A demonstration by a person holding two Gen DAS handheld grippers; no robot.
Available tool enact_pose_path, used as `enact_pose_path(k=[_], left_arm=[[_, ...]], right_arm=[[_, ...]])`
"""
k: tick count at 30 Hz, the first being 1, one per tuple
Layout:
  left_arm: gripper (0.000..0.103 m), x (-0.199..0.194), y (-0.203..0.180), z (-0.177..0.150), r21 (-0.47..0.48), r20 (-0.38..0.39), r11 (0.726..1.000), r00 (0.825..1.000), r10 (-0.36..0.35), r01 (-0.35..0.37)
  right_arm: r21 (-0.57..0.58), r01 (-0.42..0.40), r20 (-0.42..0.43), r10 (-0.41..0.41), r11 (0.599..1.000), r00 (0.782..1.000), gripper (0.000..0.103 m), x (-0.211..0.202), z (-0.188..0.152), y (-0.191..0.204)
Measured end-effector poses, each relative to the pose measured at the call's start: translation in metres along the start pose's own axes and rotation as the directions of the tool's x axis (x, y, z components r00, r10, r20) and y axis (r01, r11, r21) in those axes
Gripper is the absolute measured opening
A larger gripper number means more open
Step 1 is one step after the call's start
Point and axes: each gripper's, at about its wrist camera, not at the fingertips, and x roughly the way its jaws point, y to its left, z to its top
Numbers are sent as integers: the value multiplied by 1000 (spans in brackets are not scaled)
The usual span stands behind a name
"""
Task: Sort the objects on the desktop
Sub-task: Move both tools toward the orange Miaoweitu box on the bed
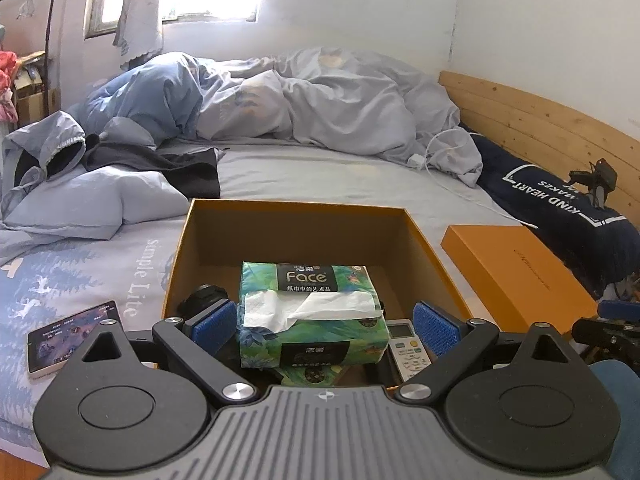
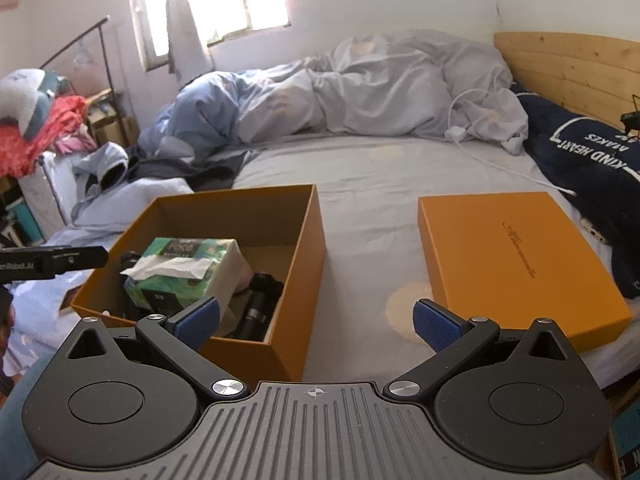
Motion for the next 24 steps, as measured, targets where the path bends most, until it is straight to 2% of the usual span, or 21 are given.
enact_pose_path(k=[24], left_arm=[[100,5,-10,-1,45,-13,999,1000,-5,6]], right_arm=[[5,14,-24,-14,1000,1000,103,3,-2,-5]])
